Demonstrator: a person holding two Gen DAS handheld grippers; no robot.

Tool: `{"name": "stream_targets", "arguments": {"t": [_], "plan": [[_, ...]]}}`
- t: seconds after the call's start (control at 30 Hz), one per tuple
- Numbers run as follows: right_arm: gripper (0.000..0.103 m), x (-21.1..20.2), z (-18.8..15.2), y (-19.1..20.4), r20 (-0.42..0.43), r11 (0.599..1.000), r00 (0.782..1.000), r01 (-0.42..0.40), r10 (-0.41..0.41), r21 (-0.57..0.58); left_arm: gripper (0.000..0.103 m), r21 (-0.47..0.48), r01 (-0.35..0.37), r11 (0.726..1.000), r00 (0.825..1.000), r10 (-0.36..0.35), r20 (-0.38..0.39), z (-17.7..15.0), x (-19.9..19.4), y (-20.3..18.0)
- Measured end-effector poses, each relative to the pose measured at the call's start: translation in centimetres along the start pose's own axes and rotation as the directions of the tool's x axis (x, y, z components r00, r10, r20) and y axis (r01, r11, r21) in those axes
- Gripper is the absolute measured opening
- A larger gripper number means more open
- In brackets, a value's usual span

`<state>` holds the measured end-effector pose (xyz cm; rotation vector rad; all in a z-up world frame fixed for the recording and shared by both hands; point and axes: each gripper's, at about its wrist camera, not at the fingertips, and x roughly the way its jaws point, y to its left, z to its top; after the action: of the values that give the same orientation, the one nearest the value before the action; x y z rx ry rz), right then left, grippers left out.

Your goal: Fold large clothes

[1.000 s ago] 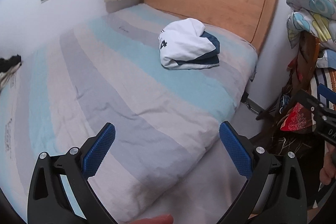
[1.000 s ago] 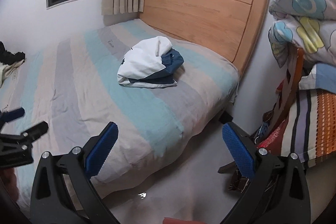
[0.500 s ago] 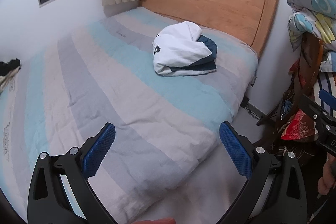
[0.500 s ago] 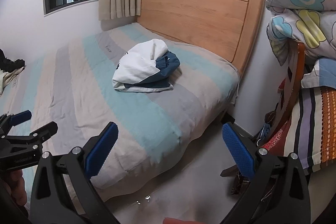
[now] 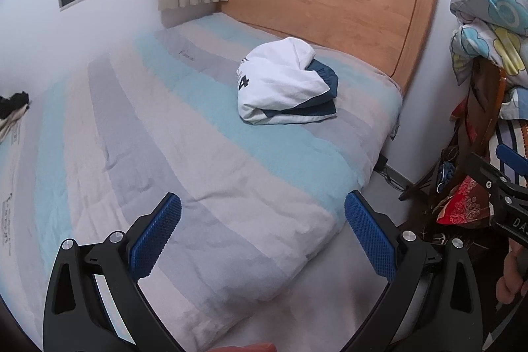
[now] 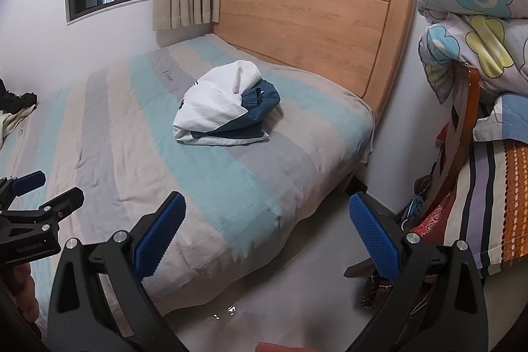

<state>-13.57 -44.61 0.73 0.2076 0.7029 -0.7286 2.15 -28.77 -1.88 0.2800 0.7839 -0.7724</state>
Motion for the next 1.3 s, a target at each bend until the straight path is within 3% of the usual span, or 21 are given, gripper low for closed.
{"name": "stream_targets", "arguments": {"t": [1.3], "plan": [[0.096, 1.0, 0.2, -1.4, -0.017, 1.000, 1.000, 0.005, -0.005, 0.002, 0.097, 0.004, 0.026, 1.000, 1.000, -0.026, -0.005, 0.9, 0.7, -1.2]]}}
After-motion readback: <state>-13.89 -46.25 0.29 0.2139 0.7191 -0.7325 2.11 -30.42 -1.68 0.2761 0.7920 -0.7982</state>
